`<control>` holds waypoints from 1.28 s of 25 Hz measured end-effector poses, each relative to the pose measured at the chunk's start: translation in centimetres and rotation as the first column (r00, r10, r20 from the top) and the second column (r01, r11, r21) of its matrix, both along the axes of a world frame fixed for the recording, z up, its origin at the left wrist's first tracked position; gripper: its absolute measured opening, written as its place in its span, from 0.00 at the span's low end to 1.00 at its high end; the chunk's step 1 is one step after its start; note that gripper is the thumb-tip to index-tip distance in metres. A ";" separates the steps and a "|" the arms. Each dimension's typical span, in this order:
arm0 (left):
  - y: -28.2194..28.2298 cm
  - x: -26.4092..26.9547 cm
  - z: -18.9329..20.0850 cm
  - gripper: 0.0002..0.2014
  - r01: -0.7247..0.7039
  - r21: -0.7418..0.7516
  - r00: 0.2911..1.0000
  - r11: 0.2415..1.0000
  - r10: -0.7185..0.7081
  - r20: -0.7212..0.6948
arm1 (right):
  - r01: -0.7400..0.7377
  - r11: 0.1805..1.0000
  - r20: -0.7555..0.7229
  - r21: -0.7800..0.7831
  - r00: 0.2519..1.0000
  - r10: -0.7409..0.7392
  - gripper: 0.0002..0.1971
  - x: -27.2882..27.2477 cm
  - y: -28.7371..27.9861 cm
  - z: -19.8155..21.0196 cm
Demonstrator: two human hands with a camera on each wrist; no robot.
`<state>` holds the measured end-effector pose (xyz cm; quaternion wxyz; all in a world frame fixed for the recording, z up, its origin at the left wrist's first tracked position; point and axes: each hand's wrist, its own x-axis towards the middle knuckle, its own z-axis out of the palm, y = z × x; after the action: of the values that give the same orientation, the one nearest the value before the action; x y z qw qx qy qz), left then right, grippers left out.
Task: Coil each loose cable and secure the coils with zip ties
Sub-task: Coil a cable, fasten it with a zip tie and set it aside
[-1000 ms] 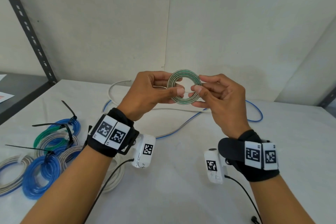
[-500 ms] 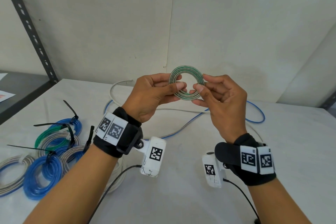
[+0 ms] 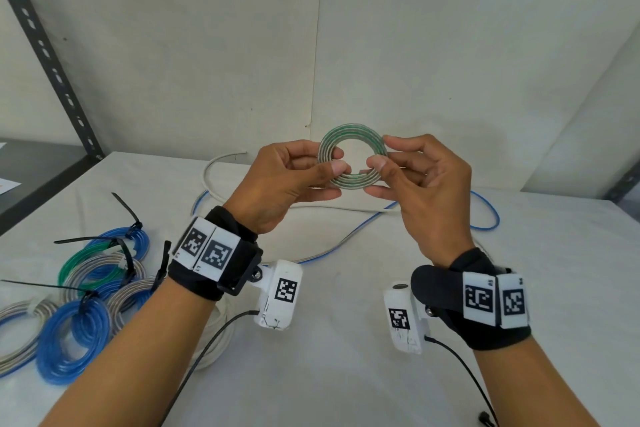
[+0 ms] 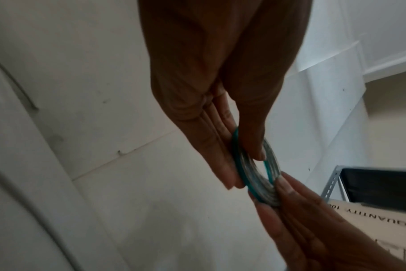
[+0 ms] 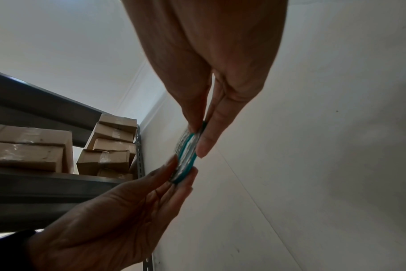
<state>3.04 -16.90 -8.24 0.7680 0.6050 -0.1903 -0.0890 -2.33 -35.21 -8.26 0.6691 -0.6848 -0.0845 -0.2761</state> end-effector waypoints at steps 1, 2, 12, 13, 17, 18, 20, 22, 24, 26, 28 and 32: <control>0.2 0.1 0.0 0.11 -0.011 0.036 1.000 0.999 0.010 0.029 | -0.003 1.000 0.000 0.001 1.000 0.003 0.08 0.0 0.0 0.0; 0.3 0.1 0.0 0.10 -0.021 0.065 0.998 0.998 0.017 0.057 | -0.008 1.000 -0.002 0.008 1.000 0.008 0.08 0.0 0.0 0.0; 1.0 0.4 0.3 0.09 -0.007 0.061 1.000 0.998 0.006 0.030 | -0.056 0.998 -0.081 -0.040 0.995 0.053 0.14 0.0 0.2 0.0; 0.9 0.4 0.3 0.10 -0.013 0.069 0.999 0.998 0.010 0.038 | -0.051 0.998 -0.079 -0.045 0.996 0.047 0.15 0.0 0.2 0.0; 0.8 0.4 0.1 0.17 0.010 0.092 0.999 0.996 -0.013 0.033 | -0.048 0.998 -0.081 -0.038 0.996 0.045 0.15 0.0 -0.1 -0.2; 0.8 0.4 0.2 0.19 0.015 0.094 0.999 0.995 -0.018 0.032 | -0.054 0.998 -0.089 -0.040 0.995 0.050 0.16 0.1 -0.2 -0.2; 0.8 0.4 0.6 0.20 0.011 0.115 0.999 0.993 -0.015 0.029 | -0.090 0.994 -0.120 -0.067 0.989 0.082 0.16 0.2 -0.7 -0.1; 0.3 0.2 0.6 0.21 0.026 0.152 1.000 0.988 -0.028 0.011 | -0.137 0.982 -0.168 -0.129 0.979 0.115 0.16 0.0 -1.1 -0.2; -0.3 0.0 0.3 0.20 0.052 0.185 0.999 0.981 -0.053 0.003 | -0.177 0.969 -0.223 -0.171 0.965 0.137 0.16 -0.3 -1.1 -0.3; -1.2 -0.2 -0.2 0.16 0.087 0.150 0.996 0.985 -0.084 -0.025 | -0.199 0.955 -0.265 -0.220 0.954 0.138 0.15 -0.8 -1.3 -0.2; -2.0 -0.6 -0.2 0.14 0.108 0.103 0.990 0.989 -0.098 -0.098 | -0.202 0.941 -0.295 -0.272 0.948 0.118 0.14 -1.2 -1.7 0.1; -3.8 -2.3 0.0 0.14 0.157 0.084 0.975 0.984 -0.141 -0.174 | -0.234 0.898 -0.359 -0.373 0.929 0.092 0.15 -3.3 -2.9 1.2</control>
<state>0.70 -20.74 -8.29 0.7419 0.6162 -0.1655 -0.2061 -5.61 -38.15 -7.08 0.5362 -0.8365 -0.0843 -0.0750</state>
